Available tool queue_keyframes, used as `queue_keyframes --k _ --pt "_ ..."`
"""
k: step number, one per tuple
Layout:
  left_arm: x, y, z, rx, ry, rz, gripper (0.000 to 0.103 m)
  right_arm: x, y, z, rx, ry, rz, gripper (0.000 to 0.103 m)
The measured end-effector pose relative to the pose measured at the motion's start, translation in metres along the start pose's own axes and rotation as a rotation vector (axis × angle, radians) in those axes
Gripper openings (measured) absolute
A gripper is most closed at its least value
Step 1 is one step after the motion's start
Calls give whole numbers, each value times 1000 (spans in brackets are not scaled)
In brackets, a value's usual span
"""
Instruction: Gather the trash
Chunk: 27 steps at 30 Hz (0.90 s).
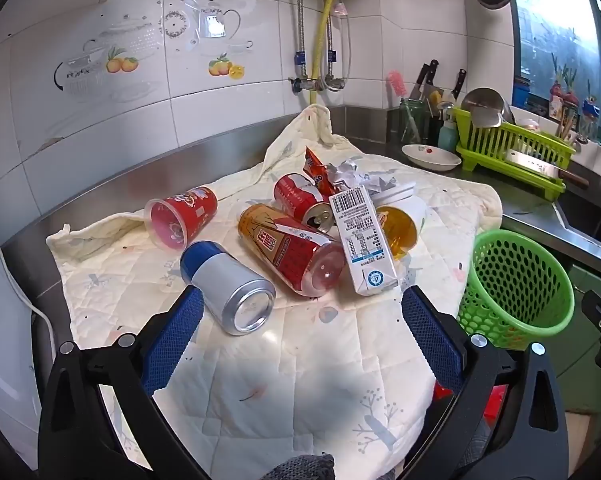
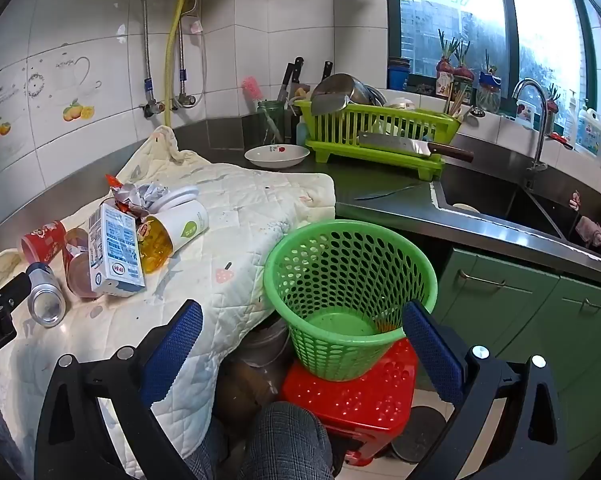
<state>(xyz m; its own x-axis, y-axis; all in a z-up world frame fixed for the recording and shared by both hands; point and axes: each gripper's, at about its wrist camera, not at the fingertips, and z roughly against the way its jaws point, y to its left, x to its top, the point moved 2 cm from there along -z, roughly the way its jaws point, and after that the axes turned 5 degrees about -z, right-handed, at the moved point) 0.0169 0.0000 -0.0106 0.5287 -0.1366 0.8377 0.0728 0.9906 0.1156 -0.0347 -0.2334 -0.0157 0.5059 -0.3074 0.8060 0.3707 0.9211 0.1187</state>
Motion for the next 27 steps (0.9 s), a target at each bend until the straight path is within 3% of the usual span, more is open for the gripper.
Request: queue_keyframes --k 27 --pt "0 2 -1 -3 4 9 98 -2 1 -2 -3 3 6 97"
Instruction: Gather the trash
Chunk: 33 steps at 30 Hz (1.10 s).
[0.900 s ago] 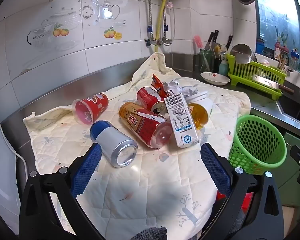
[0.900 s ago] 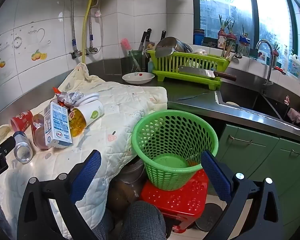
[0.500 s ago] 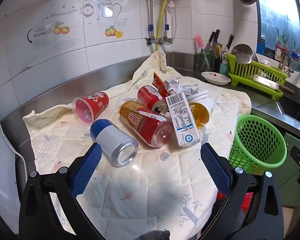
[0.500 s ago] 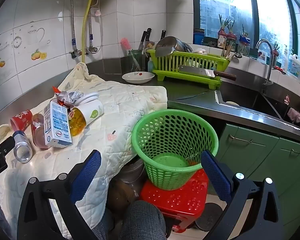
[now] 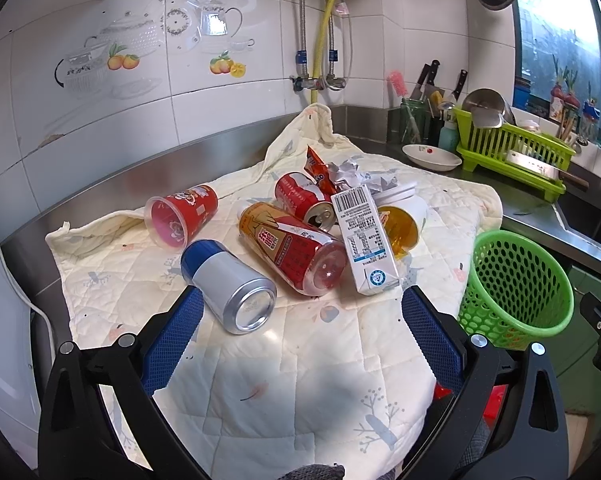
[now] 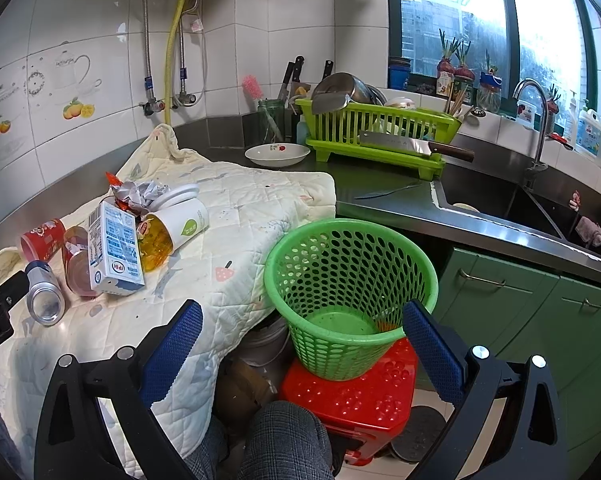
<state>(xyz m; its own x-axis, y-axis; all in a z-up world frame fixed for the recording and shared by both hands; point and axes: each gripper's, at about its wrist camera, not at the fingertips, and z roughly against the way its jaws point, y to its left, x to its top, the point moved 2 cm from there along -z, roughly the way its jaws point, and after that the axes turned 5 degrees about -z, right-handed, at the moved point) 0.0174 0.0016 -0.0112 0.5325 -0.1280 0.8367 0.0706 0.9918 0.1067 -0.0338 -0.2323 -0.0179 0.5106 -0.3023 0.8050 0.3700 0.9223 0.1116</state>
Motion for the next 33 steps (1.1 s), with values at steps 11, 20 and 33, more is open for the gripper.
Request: queue_keyframes --k 11,20,33 --pt "0 0 0 2 0 0 98 -1 0 -2 0 0 1 97" --pt "0 0 0 1 0 -1 98 -2 1 -2 3 2 2 97" --pt "0 -1 -2 4 5 -2 98 -3 4 -7 13 9 12 97"
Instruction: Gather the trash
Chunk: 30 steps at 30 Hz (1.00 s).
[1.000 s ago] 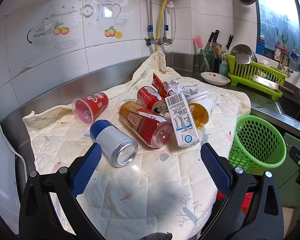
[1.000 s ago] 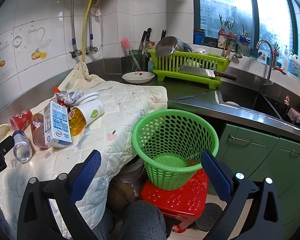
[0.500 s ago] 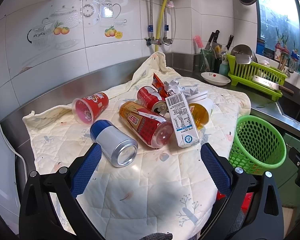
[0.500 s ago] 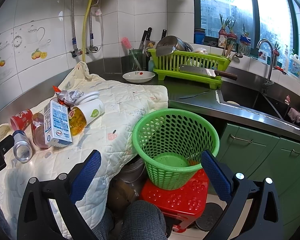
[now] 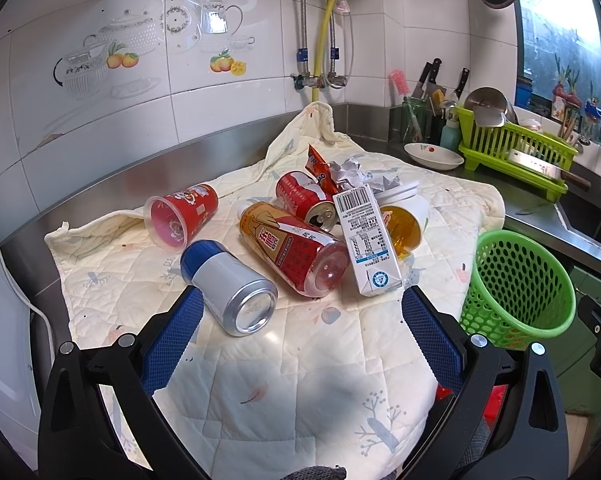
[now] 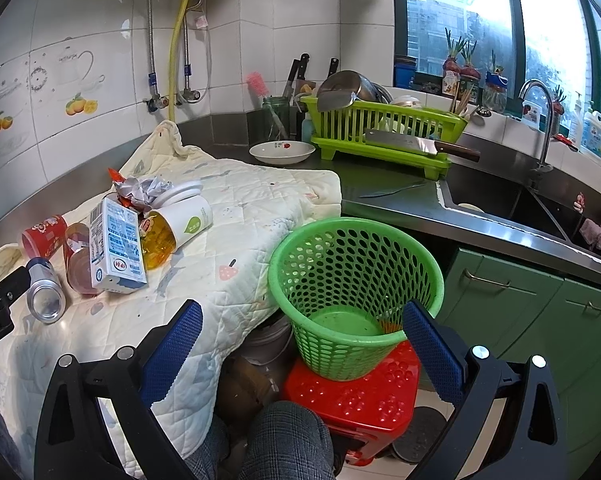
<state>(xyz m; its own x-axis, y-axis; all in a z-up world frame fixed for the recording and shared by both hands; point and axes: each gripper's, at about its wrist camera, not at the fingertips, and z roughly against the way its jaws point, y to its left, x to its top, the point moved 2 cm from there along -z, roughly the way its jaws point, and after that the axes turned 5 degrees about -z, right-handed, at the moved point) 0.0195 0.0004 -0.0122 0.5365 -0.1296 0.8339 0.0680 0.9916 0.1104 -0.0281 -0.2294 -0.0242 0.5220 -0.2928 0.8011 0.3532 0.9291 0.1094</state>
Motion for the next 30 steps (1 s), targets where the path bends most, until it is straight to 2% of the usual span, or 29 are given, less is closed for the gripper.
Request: queue_keyframes --k 19,24,30 --pt "5 16 -13 32 20 25 98 6 21 -13 62 10 65 97" --pt "8 27 -17 51 28 40 98 12 35 -20 123 21 94 97" --pt "12 46 -22 86 36 62 98 21 59 -31 257 57 129 97"
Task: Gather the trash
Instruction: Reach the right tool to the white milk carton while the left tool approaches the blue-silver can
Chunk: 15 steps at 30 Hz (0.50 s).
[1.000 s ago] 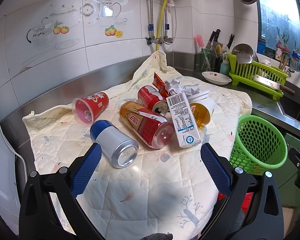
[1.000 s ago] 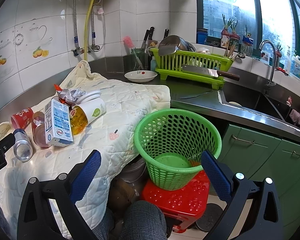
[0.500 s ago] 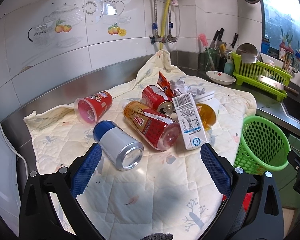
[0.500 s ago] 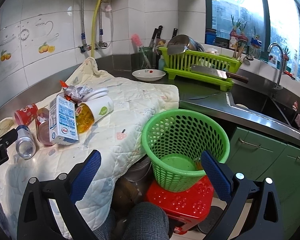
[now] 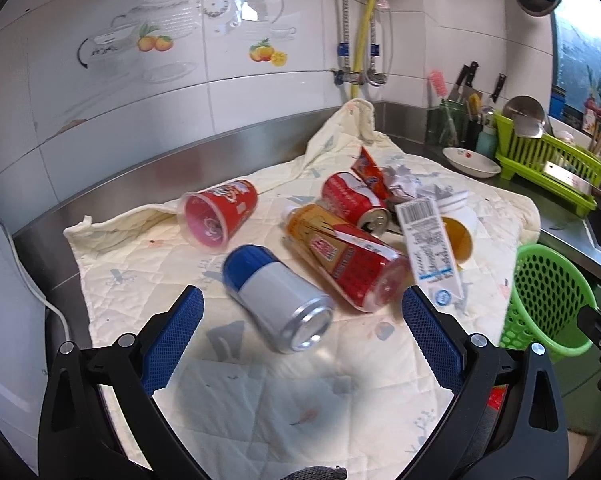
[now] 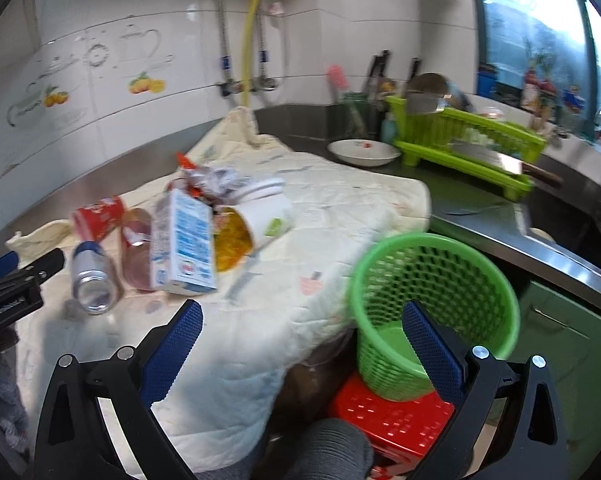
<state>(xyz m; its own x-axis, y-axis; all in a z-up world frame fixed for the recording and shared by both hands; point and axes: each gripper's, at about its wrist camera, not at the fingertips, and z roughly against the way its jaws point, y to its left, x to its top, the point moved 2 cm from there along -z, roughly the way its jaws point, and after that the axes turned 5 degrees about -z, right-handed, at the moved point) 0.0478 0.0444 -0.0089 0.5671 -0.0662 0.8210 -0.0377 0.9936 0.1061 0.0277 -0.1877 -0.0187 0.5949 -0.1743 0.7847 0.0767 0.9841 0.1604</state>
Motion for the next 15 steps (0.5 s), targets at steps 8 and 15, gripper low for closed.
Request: queue_keyframes --k 8,15 --pt "5 34 -13 51 31 63 98 14 28 -23 192 49 63 97" --pt "9 55 -22 87 55 98 98 25 50 -58 394 141 58 97"
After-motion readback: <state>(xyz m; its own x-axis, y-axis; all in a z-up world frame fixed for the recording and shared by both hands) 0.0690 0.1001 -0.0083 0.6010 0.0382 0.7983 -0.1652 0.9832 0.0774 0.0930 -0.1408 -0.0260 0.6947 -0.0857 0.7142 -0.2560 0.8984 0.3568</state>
